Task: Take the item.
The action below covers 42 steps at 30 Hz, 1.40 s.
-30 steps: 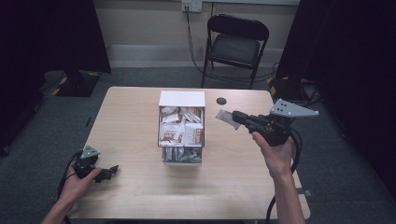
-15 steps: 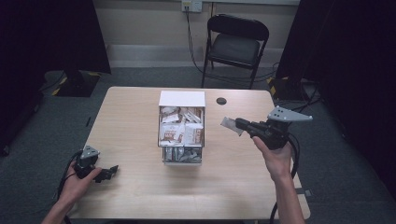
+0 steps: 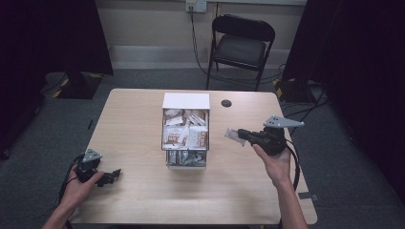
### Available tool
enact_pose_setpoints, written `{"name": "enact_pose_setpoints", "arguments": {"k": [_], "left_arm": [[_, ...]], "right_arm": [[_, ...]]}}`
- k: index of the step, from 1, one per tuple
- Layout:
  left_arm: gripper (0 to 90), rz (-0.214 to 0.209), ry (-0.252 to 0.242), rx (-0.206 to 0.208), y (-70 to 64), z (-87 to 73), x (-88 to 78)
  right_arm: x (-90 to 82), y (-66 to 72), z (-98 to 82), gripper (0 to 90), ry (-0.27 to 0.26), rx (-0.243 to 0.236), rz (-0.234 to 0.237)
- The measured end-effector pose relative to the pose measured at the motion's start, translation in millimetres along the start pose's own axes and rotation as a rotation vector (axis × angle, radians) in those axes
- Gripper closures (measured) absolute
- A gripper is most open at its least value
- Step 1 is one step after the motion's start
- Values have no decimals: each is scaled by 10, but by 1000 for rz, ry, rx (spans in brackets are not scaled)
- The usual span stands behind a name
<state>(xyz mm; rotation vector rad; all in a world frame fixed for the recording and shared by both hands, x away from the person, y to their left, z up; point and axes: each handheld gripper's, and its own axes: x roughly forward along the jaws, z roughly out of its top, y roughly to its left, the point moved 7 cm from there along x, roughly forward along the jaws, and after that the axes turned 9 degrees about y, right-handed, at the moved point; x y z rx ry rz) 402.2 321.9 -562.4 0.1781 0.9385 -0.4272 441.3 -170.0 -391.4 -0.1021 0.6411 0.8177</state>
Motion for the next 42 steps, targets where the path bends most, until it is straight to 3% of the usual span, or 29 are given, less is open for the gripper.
{"name": "enact_pose_setpoints", "arguments": {"k": [7,11,14,23,28,42], "left_arm": [[0,0,0,0,0,0,0],[0,0,0,0,0,0,0],[0,0,2,2,1,-2,-1],[0,0,0,0,0,0,0],[0,0,0,0,0,0,0],[0,0,0,0,0,0,0]], "right_arm": [[195,-51,-162,897,57,6,3],[265,-76,-214,897,62,21,11],[356,-106,-311,897,101,25,5],[550,-242,-528,897,158,80,6],[686,-238,-626,897,200,81,12],[945,-272,-772,897,254,96,23]]}}
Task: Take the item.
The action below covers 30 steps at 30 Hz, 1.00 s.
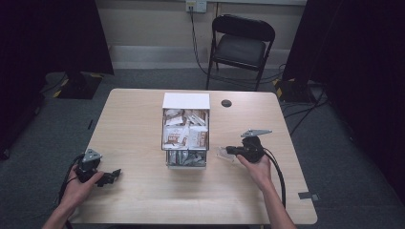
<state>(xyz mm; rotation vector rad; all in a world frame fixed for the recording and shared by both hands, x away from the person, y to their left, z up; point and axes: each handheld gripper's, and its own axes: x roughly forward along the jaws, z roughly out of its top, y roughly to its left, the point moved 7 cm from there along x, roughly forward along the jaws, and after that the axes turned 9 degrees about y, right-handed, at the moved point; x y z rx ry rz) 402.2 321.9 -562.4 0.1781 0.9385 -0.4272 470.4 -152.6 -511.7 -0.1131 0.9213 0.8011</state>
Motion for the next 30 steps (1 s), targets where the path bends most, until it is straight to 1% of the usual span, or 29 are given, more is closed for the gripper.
{"name": "enact_pose_setpoints", "arguments": {"k": [2,9,12,17,19,21,22,23,24,27,29,30], "left_arm": [[0,0,0,0,0,0,0],[0,-1,0,1,0,0,0],[0,-1,0,0,0,0,0],[0,-3,-1,2,1,3,2],[0,-3,2,6,3,3,2],[0,-4,0,3,1,4,3],[0,-4,-1,3,1,4,3],[0,-4,-1,2,1,4,3],[0,-3,2,6,3,3,2],[0,-2,2,6,4,3,2],[0,-3,2,7,5,3,2],[0,-3,2,7,5,3,2]], "right_arm": [[33,-21,-14,897,7,6,-5],[88,-81,-30,896,7,28,-18],[97,-103,-33,896,0,37,-20],[102,-127,-22,895,-12,34,-36],[105,-147,-17,893,-22,47,-41],[109,-162,-17,889,-29,51,-44],[114,-162,-21,885,-28,50,-42],[114,-166,-22,875,-28,50,-46],[121,-190,-25,856,-28,58,-61],[129,-211,-26,836,-32,64,-69],[144,-224,-44,807,-20,65,-75],[150,-259,-52,790,-20,76,-97]]}}
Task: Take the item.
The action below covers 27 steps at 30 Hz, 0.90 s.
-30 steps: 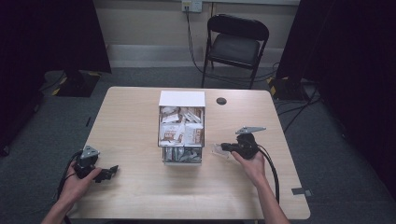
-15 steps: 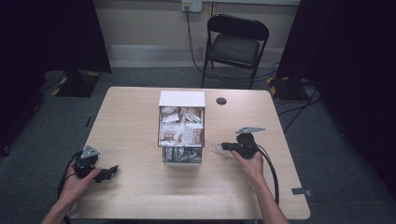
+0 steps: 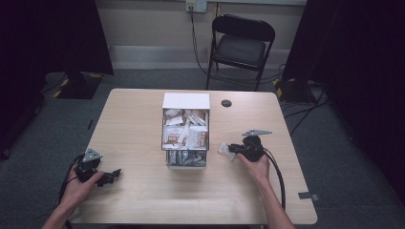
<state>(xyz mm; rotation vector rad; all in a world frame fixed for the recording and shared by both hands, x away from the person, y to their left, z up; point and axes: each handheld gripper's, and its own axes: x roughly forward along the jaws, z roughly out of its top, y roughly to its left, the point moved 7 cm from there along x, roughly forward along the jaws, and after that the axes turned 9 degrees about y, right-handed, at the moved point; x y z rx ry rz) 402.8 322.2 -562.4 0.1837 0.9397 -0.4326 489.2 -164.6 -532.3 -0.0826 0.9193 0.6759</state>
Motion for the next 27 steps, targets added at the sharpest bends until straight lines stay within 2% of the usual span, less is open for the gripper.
{"name": "enact_pose_setpoints", "arguments": {"k": [4,5,6,9,16,17,19,21,24,25,27], "left_arm": [[0,0,0,-1,-1,0,0],[0,0,0,0,0,0,0],[0,0,0,0,0,0,0],[0,0,0,0,0,0,0],[0,0,0,0,0,0,0],[0,0,0,0,0,0,0],[0,0,0,0,0,0,0],[0,0,0,-1,-1,0,0],[0,0,0,0,0,0,0],[0,0,0,0,-1,0,0],[0,0,0,0,0,0,0]], "right_arm": [[-2,-19,-5,759,0,-1,-12],[4,-24,-8,737,2,0,-21],[32,-28,-16,667,9,5,-30],[49,-32,-20,638,11,1,-49],[6,-34,16,442,-18,8,-42],[-25,-30,29,400,-26,14,-38],[-51,-25,34,384,-28,14,-39],[-121,-26,49,328,-39,19,-50],[-235,-58,55,291,-53,29,-69],[-309,-88,49,254,-63,58,-72],[-345,-105,41,248,-66,63,-78]]}}
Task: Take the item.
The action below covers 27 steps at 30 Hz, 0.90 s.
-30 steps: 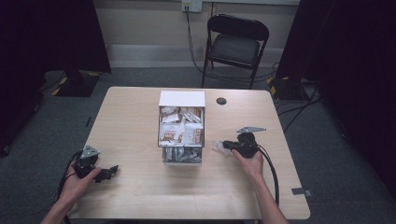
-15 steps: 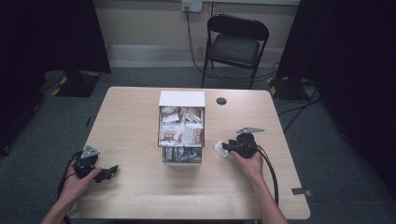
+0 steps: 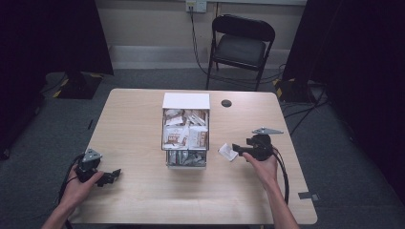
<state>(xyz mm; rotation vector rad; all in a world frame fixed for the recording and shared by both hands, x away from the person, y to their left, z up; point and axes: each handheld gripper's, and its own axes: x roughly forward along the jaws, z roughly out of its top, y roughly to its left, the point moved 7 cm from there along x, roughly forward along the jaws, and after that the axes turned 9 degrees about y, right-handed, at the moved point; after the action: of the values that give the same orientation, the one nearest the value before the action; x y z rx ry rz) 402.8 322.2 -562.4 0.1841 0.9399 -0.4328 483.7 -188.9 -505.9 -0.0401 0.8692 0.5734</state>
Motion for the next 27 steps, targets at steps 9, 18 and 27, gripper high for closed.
{"name": "enact_pose_setpoints", "arguments": {"k": [9,18,27], "left_arm": [[0,0,0,-1,-1,0,0],[0,-1,-2,-3,-3,1,1],[0,0,0,0,-1,0,0]], "right_arm": [[-310,-59,-159,148,20,50,-2],[-572,-145,-405,146,31,78,-14],[-782,-271,-666,148,53,96,-103]]}}
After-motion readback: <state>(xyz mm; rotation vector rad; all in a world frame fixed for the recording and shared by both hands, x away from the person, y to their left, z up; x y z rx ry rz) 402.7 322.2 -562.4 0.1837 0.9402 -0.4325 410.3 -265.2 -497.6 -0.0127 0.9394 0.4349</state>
